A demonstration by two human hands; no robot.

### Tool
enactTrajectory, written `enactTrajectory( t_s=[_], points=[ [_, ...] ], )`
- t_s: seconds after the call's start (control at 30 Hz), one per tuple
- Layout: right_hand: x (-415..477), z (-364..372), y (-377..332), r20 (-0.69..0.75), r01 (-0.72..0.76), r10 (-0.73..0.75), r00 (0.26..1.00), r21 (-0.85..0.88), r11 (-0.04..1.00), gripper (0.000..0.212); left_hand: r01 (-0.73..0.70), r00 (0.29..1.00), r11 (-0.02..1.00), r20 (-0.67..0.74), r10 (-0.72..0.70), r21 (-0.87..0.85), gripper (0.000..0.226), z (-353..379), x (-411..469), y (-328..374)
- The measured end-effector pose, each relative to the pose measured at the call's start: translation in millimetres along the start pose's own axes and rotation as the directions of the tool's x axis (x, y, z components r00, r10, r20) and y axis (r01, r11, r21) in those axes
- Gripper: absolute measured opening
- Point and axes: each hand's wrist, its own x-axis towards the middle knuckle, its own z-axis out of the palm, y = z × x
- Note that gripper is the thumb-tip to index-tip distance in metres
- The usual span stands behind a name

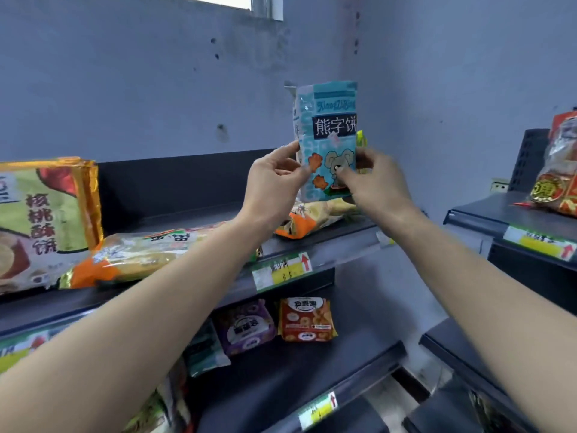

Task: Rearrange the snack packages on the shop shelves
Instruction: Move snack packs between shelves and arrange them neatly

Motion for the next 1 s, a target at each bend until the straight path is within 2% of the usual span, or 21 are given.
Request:
enactTrajectory(
  t_s=[0.2, 0.53, 0.7, 0.8, 0.87, 0.93, 1.0],
  points=[
    [41, 9, 15, 0.056, 0.070, -0.073, 0.996, 0.046, 0.996, 0.023, 0.011, 0.999, 0.997, -0.037, -0.008, 0.075, 0.044, 7, 37, -8],
    [100, 40, 30, 0.335, 0.074, -0.122, 0.934, 0.152, 0.986, 0.034, 0.127, 0.978, 0.968, -0.187, -0.087, 0.217, 0.050, -7, 84, -26],
    [119, 77, 23, 0.515, -0.027, -0.069, 0.855, 0.176, 0.984, 0.026, 0.262, 0.946, 0.930, -0.258, -0.194, 0.259, 0.054, -41, 104, -36],
    [125, 103, 23, 0.631, -0.164, 0.030, 0.775, 0.155, 0.974, 0.010, 0.331, 0.926, 0.885, -0.293, -0.238, 0.327, 0.053, -61, 112, -50],
    [128, 121, 26, 0.696, -0.277, 0.114, 0.709, 0.126, 0.953, 0.008, 0.375, 0.910, 0.851, -0.323, -0.261, 0.369, 0.053, -70, 114, -63],
    [128, 139, 32, 0.731, -0.349, 0.176, 0.660, 0.091, 0.932, 0.005, 0.424, 0.889, 0.828, -0.342, -0.303, 0.368, 0.055, -77, 114, -79],
    [129, 155, 40, 0.737, -0.361, 0.197, 0.646, 0.067, 0.930, 0.008, 0.452, 0.878, 0.825, -0.331, -0.345, 0.340, 0.056, -82, 114, -93]
  ],
)
